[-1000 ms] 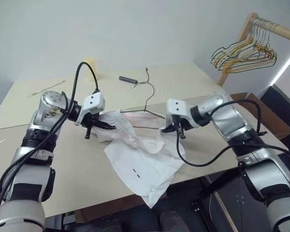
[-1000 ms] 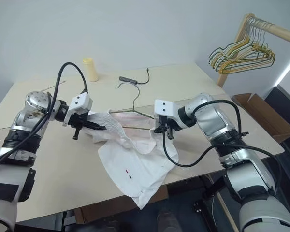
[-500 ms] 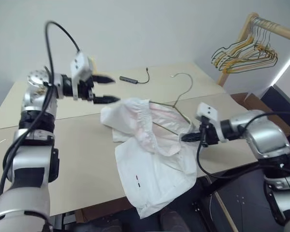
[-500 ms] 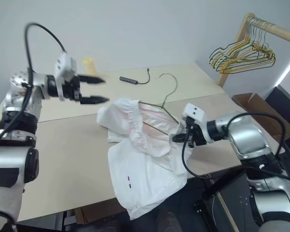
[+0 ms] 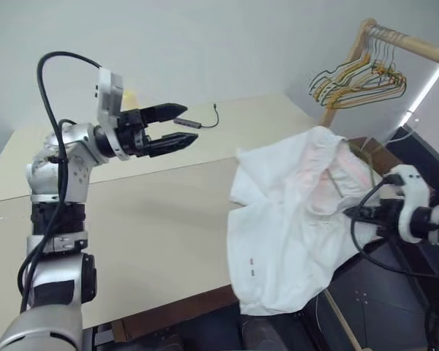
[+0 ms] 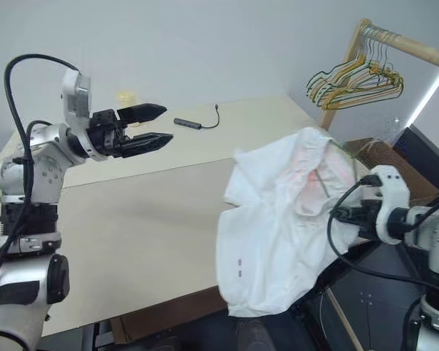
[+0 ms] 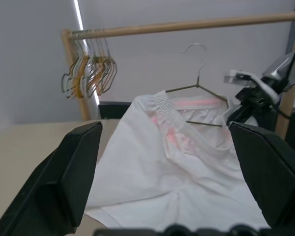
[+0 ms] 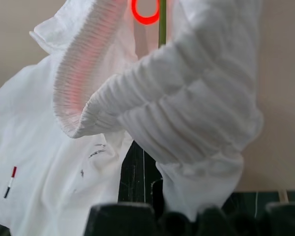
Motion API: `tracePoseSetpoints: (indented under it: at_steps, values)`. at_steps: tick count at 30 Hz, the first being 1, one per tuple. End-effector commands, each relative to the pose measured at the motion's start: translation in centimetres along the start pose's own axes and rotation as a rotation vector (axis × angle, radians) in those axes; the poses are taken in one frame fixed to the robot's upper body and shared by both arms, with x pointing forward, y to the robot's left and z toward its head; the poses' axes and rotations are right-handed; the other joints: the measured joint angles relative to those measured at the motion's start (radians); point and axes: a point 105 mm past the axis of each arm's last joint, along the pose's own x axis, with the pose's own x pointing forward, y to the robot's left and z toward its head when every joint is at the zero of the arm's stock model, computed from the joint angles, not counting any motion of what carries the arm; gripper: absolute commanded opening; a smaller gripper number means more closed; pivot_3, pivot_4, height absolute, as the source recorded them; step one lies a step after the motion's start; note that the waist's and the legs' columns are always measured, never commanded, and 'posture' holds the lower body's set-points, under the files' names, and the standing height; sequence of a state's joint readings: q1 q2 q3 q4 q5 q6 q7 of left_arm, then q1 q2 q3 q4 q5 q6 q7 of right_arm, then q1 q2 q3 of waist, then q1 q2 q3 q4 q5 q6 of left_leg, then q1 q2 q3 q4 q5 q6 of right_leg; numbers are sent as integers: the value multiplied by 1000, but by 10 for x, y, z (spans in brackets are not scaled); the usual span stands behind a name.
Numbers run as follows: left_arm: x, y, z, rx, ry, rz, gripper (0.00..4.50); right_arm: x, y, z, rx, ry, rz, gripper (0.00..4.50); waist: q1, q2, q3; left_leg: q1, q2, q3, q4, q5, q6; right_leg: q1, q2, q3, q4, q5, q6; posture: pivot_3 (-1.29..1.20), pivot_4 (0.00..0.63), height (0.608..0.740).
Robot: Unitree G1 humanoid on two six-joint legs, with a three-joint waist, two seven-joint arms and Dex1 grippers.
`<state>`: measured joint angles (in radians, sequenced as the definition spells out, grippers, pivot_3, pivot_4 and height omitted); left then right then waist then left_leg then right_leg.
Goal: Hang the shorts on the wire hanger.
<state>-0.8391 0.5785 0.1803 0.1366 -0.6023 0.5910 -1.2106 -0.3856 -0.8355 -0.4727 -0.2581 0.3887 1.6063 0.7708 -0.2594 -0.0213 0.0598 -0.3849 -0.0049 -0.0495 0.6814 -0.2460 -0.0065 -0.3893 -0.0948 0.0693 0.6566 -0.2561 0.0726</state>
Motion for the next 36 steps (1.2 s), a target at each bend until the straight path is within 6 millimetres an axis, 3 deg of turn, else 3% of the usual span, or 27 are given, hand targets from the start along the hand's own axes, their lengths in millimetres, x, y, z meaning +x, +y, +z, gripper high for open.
tracePoseSetpoints:
  at_steps: [1,5,10,17,21,25,33,36]
  values:
    - [6,-12,18,34,-56,-34,4467,-19,-23,30,79,-110,-102,0,-14,2,-1,1,0,0,0,0,0,1,0,0,-1,0,0,-337,14,740]
    - [8,-18,21,29,-64,-68,4467,-32,-52,58,220,-181,-241,0,-54,6,-4,2,-4,2,0,0,0,3,0,2,-1,0,0,-339,12,740]
    - [6,-22,22,33,-57,-81,4467,-46,-70,83,350,-218,-336,0,-89,8,-5,2,-3,3,-1,0,0,2,1,2,-2,0,0,-332,11,740]
    - [2,-27,23,29,-56,-87,4467,-62,-89,95,484,-247,-427,0,-115,8,-5,2,-4,5,-2,0,0,3,0,4,-4,0,1,-312,12,740]
    - [-1,-31,26,17,-69,-90,4467,-72,-114,95,582,-291,-530,0,-111,8,-5,2,-4,6,-3,0,0,3,0,3,-5,-1,1,-298,12,740]
    - [-3,-32,26,17,-67,-87,4467,-75,-123,95,622,-305,-568,0,-110,8,-5,2,-3,13,-4,0,1,4,0,3,-8,-1,2,-294,11,740]
    - [-5,-35,23,22,-53,-79,4467,-50,-129,70,585,-210,-659,0,-110,8,-5,2,-1,17,-4,-2,4,5,2,6,-11,0,3,-286,4,740]
    - [-6,-36,23,25,-45,-75,4500,-45,-125,67,587,-207,-660,825,-109,8,-5,2,-1,18,-4,-2,4,5,2,6,-11,0,3,-282,0,740]
